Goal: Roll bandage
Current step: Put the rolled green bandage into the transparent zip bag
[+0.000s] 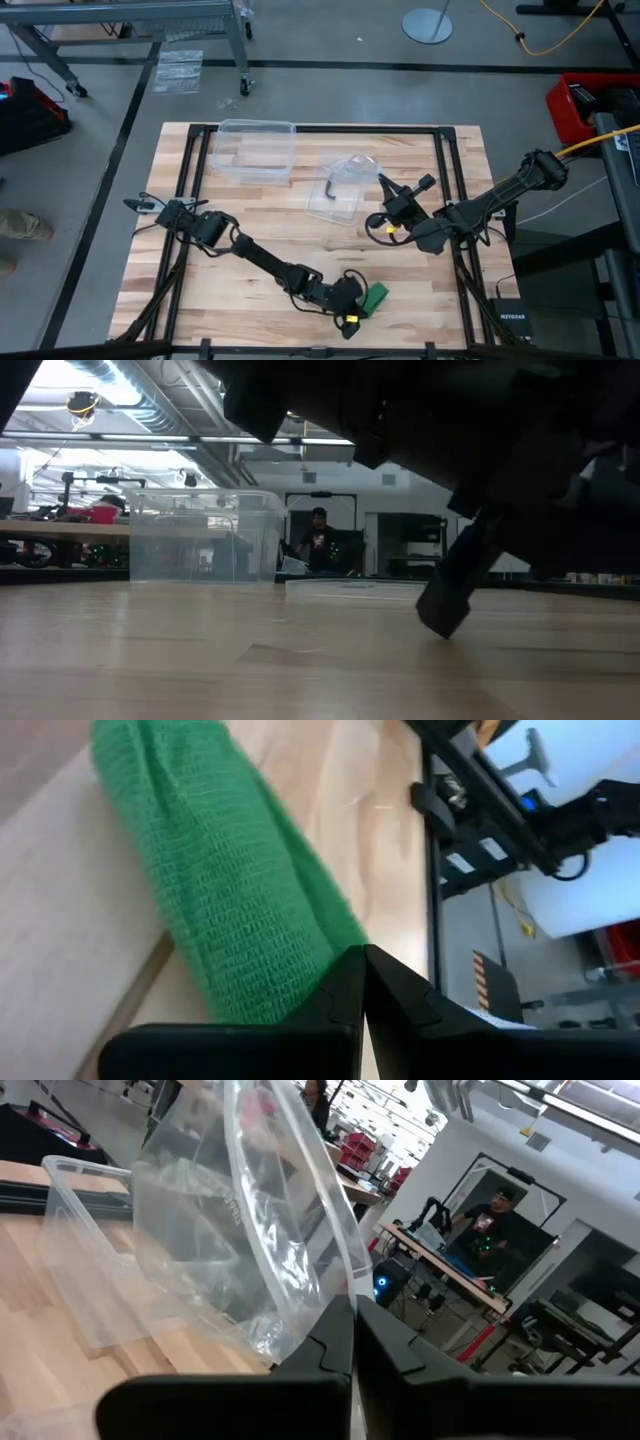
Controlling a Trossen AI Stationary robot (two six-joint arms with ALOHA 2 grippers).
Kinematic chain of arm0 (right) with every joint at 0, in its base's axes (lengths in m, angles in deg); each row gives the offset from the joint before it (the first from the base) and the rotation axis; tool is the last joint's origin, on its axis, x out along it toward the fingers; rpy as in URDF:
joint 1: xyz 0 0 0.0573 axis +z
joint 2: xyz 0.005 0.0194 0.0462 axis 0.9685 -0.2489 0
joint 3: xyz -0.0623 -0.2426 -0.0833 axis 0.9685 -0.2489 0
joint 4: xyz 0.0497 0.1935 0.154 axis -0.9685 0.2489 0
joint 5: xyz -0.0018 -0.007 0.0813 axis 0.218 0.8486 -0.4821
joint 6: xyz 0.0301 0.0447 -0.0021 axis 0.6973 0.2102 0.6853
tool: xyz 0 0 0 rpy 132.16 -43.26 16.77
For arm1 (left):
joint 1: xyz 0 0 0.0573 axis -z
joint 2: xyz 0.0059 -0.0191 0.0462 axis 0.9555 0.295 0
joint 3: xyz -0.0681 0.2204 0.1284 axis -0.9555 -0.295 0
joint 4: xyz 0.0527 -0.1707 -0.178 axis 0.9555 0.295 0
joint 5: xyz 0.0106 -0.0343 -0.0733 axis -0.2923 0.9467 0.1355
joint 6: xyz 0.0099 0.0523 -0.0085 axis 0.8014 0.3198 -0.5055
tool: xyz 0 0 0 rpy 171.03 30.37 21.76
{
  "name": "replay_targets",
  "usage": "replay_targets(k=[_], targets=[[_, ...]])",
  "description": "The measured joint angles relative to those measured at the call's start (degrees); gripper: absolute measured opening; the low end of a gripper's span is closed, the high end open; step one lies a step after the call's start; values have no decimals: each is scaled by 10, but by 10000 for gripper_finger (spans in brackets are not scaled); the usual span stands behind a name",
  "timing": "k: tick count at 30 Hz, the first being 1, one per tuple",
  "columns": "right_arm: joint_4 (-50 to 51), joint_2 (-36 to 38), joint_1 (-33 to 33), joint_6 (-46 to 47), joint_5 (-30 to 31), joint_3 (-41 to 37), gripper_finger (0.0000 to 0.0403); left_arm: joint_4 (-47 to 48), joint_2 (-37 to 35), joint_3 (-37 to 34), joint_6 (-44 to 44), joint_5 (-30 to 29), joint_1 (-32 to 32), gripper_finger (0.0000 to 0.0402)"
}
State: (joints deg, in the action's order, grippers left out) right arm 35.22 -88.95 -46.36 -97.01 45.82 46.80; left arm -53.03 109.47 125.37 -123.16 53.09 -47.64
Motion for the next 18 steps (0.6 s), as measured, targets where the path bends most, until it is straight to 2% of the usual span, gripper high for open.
replay_targets(k=[10,14,18], targets=[[11,0,0,2,0,0,5,34,-3,0,-16,-12,-26,1],[12,0,0,2,0,0,5,131,-31,0,13,-24,-38,1],[12,0,0,1,0,0,5,245,-71,-1,55,-108,-44,1]])
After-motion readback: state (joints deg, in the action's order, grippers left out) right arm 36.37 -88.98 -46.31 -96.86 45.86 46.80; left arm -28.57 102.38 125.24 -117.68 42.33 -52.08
